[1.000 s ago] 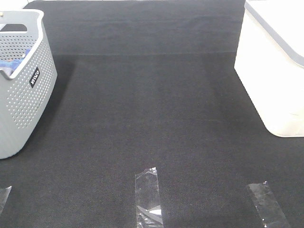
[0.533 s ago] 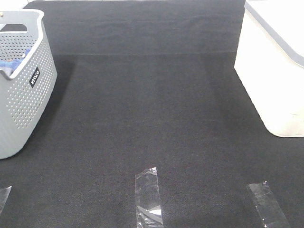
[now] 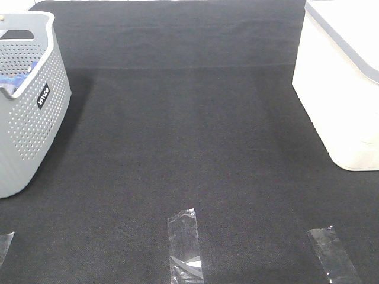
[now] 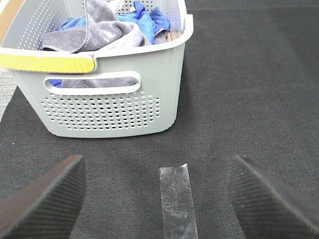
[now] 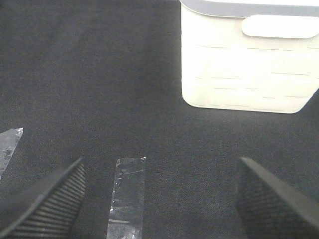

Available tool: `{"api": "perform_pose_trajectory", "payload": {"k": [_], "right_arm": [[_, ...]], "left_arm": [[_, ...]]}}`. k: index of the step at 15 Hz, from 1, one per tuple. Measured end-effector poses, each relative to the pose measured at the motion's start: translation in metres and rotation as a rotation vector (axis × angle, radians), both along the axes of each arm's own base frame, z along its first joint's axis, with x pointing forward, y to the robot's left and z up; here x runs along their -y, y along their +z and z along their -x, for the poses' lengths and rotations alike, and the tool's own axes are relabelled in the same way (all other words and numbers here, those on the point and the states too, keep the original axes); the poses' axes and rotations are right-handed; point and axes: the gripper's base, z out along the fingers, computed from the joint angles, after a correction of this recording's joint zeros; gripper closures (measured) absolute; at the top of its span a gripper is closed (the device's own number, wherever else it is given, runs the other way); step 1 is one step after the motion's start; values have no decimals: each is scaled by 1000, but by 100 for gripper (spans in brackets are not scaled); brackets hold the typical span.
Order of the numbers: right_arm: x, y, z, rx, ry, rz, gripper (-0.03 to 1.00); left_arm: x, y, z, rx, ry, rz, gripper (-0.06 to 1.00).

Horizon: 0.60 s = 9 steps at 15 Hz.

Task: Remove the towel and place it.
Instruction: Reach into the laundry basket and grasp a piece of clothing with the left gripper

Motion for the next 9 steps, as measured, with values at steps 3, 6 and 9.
{"api": "perform_pose_trajectory", "payload": {"k": [3, 6, 9], "right_arm": [[0, 0, 0, 0, 0, 0, 21], [0, 0, 0, 0, 0, 0, 21], [0, 0, 0, 0, 0, 0, 21]], "left_arm": [[0, 0, 0, 0, 0, 0, 19], [0, 0, 0, 0, 0, 0, 19], [0, 0, 0, 0, 0, 0, 19]]}}
